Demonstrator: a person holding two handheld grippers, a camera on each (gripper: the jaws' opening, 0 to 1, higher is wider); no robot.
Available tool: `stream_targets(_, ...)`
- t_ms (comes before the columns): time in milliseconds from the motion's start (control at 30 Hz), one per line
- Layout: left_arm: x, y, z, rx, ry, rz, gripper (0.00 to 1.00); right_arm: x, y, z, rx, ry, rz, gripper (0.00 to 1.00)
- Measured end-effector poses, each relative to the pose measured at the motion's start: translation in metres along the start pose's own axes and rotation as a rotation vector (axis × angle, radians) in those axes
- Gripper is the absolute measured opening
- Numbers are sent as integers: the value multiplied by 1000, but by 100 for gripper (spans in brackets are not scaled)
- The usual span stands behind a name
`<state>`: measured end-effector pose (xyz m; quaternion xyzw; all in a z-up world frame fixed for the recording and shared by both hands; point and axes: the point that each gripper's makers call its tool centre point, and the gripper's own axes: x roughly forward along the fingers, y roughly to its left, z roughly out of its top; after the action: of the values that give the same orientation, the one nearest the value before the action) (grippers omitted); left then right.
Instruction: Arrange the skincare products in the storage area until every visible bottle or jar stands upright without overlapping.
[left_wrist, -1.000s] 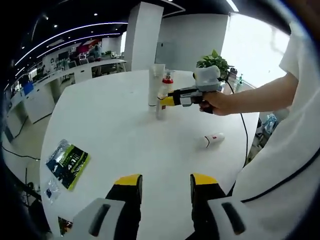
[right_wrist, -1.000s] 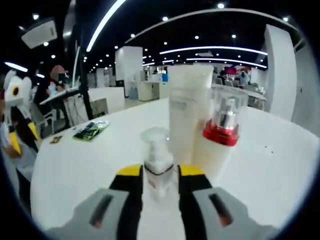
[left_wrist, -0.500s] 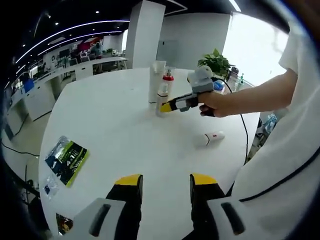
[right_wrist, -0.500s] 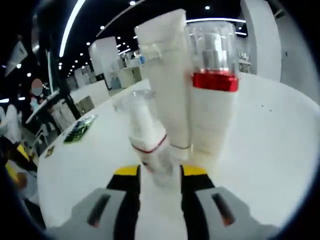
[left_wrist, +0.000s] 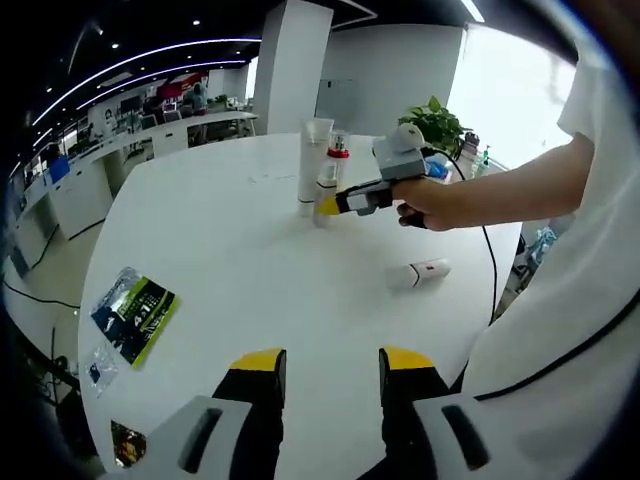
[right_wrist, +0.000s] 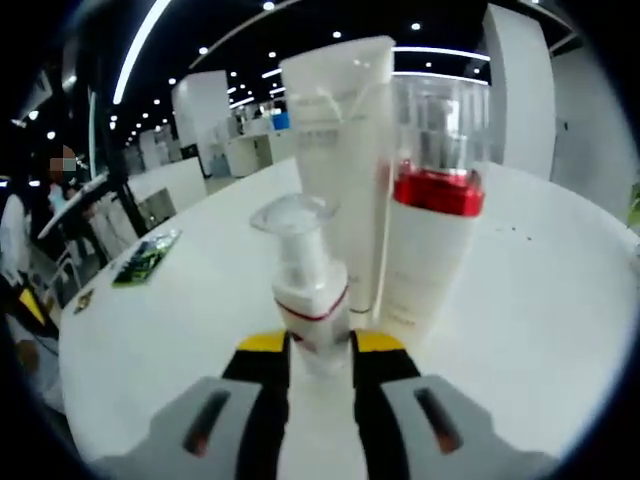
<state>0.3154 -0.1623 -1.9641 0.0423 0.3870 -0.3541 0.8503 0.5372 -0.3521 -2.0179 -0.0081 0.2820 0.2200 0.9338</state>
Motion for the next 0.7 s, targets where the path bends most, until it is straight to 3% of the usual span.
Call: stream_targets(700,-4,1,-5,0,10,11,38,12,-2,5,10,10,-11,22)
